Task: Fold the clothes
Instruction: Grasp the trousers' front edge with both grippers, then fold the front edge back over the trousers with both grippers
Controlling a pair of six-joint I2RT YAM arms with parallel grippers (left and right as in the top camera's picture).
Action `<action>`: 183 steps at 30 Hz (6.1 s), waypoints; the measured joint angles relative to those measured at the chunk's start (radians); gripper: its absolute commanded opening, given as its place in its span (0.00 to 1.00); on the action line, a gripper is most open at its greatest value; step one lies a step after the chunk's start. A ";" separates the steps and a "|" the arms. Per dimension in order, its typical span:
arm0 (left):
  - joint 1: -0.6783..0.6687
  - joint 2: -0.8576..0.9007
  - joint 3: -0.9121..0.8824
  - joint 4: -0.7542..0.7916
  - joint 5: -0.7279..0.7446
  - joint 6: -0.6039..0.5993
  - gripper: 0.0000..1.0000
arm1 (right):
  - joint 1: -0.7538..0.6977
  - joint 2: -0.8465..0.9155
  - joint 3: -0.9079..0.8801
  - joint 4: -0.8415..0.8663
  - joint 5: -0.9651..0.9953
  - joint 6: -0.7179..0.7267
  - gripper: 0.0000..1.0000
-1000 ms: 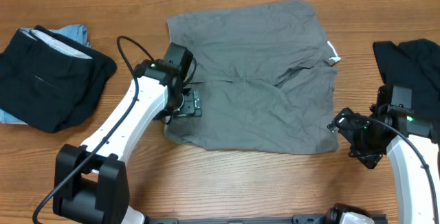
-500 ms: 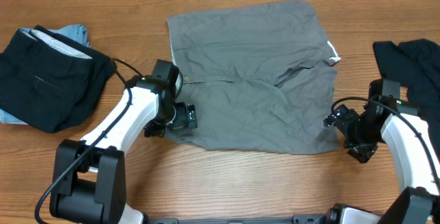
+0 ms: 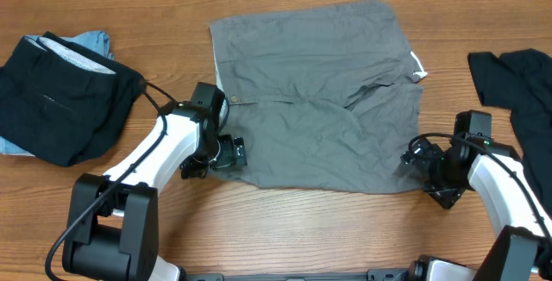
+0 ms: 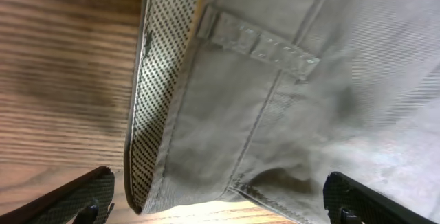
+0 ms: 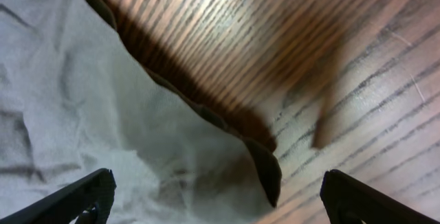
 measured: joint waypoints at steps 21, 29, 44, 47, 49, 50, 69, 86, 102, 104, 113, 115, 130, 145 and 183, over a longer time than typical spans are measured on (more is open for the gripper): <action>0.000 0.000 -0.082 0.096 0.000 -0.101 1.00 | 0.000 0.000 -0.050 0.056 0.000 0.000 1.00; 0.000 -0.001 -0.082 0.102 0.000 -0.102 1.00 | 0.000 0.000 -0.050 0.071 0.000 0.000 1.00; 0.000 -0.001 -0.082 0.099 0.000 -0.105 1.00 | 0.000 0.000 -0.051 0.045 -0.026 0.000 1.00; 0.000 -0.001 -0.082 0.100 0.000 -0.105 1.00 | 0.000 0.000 -0.051 0.052 -0.026 0.000 1.00; 0.000 -0.001 -0.082 0.100 0.000 -0.106 1.00 | 0.000 0.003 -0.051 0.053 -0.024 0.000 1.00; 0.000 -0.001 -0.082 0.100 0.000 -0.106 1.00 | 0.000 0.007 -0.051 0.053 -0.021 0.001 0.98; 0.000 -0.001 -0.082 0.106 0.000 -0.119 1.00 | 0.000 0.056 -0.049 0.054 -0.037 0.055 0.16; 0.000 -0.001 -0.082 0.098 0.004 -0.146 0.04 | 0.000 0.056 -0.049 0.086 -0.036 0.046 0.04; 0.000 -0.008 0.066 -0.145 0.007 -0.116 0.04 | 0.000 0.064 0.109 -0.132 -0.037 -0.042 0.04; 0.000 -0.009 0.088 -0.166 0.007 -0.115 0.04 | 0.000 0.064 0.150 -0.161 -0.036 -0.053 0.04; 0.000 -0.198 0.103 -0.223 0.008 -0.097 0.04 | 0.000 0.065 0.338 -0.344 -0.040 -0.077 0.04; 0.000 -0.271 0.104 -0.252 0.008 -0.100 0.04 | 0.000 0.063 0.338 -0.364 -0.041 -0.079 0.04; -0.094 -0.360 0.106 -0.411 0.008 -0.231 0.04 | 0.000 -0.238 0.338 -0.540 -0.013 -0.080 0.04; -0.006 -0.362 0.175 -0.235 -0.029 -0.280 0.04 | 0.008 0.028 0.627 -0.539 -0.026 -0.075 0.04; 0.078 -0.167 0.181 0.324 -0.288 -0.274 0.04 | 0.309 0.438 0.862 0.174 0.082 -0.053 0.04</action>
